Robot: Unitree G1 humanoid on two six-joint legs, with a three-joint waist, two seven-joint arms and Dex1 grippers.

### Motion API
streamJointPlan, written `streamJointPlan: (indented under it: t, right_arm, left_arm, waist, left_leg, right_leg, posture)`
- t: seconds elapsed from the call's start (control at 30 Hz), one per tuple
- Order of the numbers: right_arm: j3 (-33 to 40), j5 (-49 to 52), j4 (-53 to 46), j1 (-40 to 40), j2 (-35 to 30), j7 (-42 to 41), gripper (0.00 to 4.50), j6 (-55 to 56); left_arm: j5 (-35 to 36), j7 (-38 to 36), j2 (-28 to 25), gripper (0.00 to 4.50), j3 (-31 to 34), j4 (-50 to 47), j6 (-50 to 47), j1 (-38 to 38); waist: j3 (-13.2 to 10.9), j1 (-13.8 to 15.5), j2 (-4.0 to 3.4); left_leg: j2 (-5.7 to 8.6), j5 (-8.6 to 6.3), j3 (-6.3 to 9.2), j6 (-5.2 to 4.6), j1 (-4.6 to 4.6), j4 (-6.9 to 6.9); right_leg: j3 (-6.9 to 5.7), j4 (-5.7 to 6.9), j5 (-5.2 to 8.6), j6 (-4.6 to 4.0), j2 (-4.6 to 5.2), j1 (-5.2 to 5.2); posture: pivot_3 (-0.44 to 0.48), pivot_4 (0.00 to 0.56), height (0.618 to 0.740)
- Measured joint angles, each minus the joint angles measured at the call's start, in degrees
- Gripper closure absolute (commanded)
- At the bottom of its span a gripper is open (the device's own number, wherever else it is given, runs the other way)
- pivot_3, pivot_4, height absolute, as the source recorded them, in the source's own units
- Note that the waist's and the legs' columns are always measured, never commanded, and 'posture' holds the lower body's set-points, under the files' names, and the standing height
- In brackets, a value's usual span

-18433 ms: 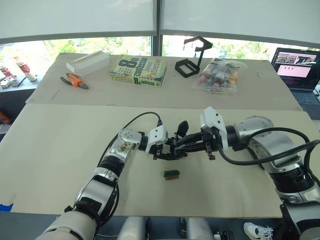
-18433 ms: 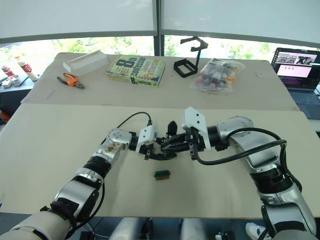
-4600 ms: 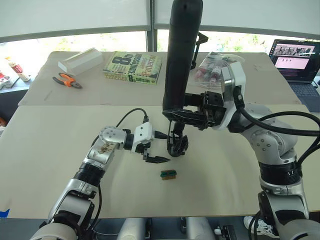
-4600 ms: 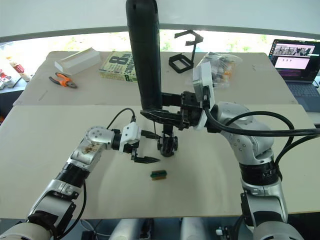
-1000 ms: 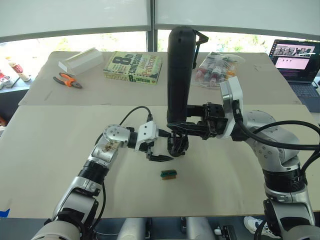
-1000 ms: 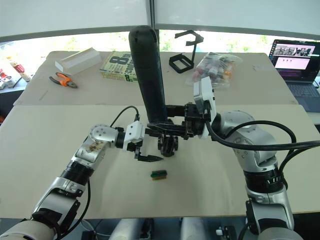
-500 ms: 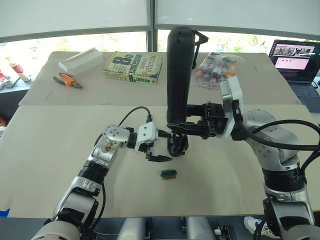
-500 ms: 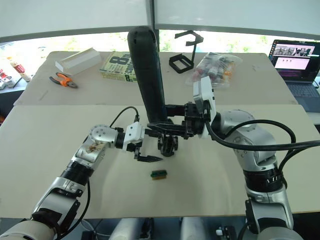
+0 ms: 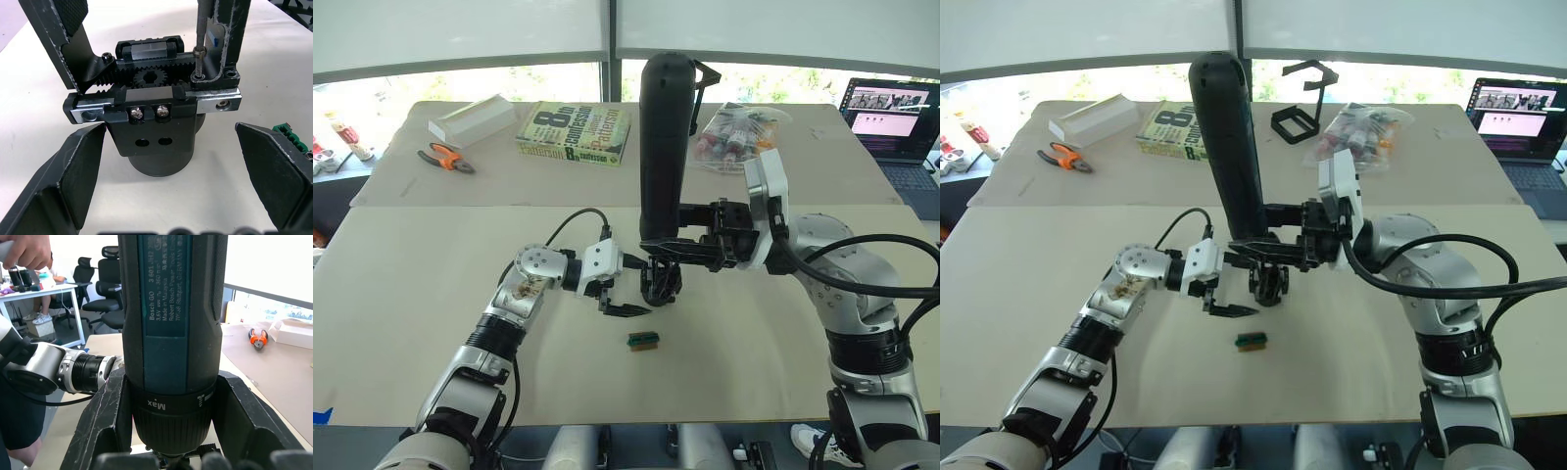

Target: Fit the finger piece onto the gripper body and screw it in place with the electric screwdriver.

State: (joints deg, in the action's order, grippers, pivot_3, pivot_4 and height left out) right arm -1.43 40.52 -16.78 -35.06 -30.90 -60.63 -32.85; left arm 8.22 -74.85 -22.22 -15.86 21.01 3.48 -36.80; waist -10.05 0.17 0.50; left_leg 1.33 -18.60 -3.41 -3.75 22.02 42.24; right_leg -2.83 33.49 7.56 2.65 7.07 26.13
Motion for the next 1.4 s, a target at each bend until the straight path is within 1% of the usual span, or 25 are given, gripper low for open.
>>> streamJointPlan:
  t: [1.4]
  right_arm:
    - [0.0, -1.6, 0.5, -0.3, 0.8, -0.8, 2.61, 0.3]
  left_arm:
    - [0.0, 0.1, 0.0, 0.0, 0.0, 0.0, 0.0, 0.0]
  waist:
    - [0.0, 0.0, 0.0]
  left_leg:
    - [-0.04, 0.0, 0.01, 0.0, -0.01, 0.08]
  right_leg:
    - [0.02, 0.11, 0.0, 0.0, 0.0, 0.01]
  posture:
    - [0.0, 0.15, 0.74]
